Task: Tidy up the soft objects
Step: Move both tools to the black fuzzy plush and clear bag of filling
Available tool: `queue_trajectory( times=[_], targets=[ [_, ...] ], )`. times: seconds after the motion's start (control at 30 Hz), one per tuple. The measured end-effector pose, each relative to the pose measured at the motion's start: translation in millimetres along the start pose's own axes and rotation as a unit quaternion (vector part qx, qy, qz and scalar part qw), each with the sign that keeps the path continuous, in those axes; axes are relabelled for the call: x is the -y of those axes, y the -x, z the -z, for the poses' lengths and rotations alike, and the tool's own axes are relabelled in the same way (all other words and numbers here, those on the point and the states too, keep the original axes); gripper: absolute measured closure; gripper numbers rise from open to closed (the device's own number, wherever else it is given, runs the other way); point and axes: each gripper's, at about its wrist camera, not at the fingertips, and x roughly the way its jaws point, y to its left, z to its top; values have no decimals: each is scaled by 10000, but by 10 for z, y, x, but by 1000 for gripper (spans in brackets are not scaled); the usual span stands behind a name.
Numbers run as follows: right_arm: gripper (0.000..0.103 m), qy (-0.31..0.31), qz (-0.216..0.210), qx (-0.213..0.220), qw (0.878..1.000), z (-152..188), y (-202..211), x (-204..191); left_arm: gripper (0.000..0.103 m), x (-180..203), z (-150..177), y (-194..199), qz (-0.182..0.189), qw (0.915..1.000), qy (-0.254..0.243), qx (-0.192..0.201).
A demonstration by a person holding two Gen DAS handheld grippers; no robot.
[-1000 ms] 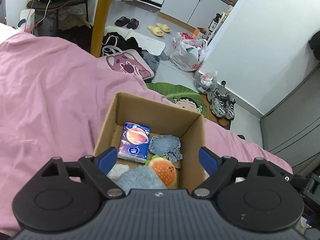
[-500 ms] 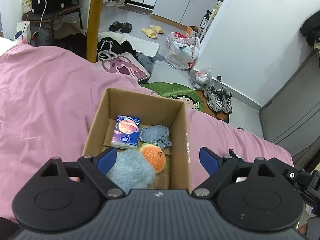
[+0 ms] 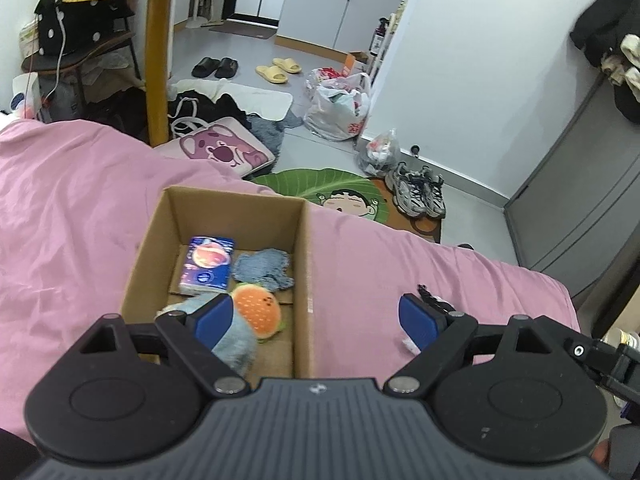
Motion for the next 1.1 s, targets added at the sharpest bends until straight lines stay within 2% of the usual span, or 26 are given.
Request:
queue_trajectory(
  times=[0.33,0.53,0.73,0.87,1.1],
  targets=[
    [10,-579,20,-54,9983,3,-58,458,14,410,131,-114,192,9993,-316,-16],
    [22,-905,-77,-367,9952,59,-251,633,15,571,151,-272,194,9992,-353,-11],
    [29,-1197,-257,-595,9907,82,-443,766,17,699,118,-472,246,9992,-287,-118],
    [33,-1320,-304,-812,9874,85,-642,828,17,819,91,-640,282,9989,-305,-202],
    [35,-1338,-139,-1097,9848,86,-947,887,21,970,42,-979,389,9979,-291,-436]
  ],
)
